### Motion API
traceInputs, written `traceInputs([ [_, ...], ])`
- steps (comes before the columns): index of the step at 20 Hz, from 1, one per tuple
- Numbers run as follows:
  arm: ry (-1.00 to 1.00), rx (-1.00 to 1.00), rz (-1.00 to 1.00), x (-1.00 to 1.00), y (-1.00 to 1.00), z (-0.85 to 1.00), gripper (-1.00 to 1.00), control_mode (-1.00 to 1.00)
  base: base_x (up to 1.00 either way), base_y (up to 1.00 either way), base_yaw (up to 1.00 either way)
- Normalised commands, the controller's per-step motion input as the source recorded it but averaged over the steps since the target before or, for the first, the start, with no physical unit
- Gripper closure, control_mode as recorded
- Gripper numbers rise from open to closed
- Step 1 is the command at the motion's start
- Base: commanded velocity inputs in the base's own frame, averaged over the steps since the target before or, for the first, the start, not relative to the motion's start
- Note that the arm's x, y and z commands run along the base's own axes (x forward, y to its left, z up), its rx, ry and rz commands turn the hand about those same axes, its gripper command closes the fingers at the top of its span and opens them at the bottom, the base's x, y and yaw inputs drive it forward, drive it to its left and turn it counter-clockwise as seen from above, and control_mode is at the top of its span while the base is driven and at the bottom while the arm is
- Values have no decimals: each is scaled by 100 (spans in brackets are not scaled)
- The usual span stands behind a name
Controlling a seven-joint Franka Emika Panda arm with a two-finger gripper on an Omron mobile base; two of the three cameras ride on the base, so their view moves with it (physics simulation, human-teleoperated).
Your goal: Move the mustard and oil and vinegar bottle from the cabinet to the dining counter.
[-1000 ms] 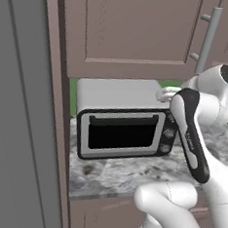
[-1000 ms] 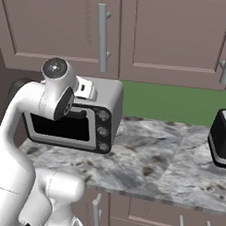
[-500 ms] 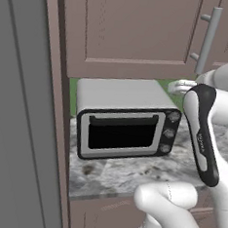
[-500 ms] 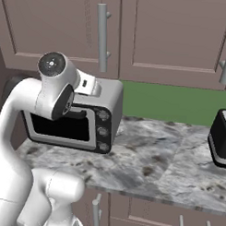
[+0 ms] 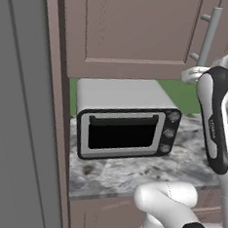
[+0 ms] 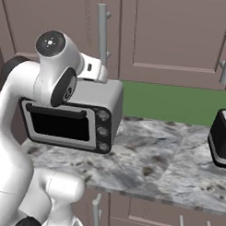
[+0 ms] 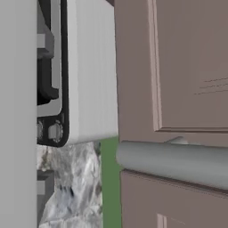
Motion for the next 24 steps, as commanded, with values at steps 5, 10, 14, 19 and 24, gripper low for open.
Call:
traceInputs([
  [5, -2, -11, -1, -2, -24, 31, -100, -100, 0, 0, 0],
  [10, 0, -9, 0, 0, -22, 31, -100, -100, 0, 0, 0],
  [14, 0, -3, 0, 0, -16, 33, -100, -100, 0, 0, 0],
  [19, 0, 0, 0, 4, -4, 27, -100, -100, 0, 0, 0],
  [24, -2, 0, 0, 18, 0, 8, -100, -100, 0, 0, 0],
])
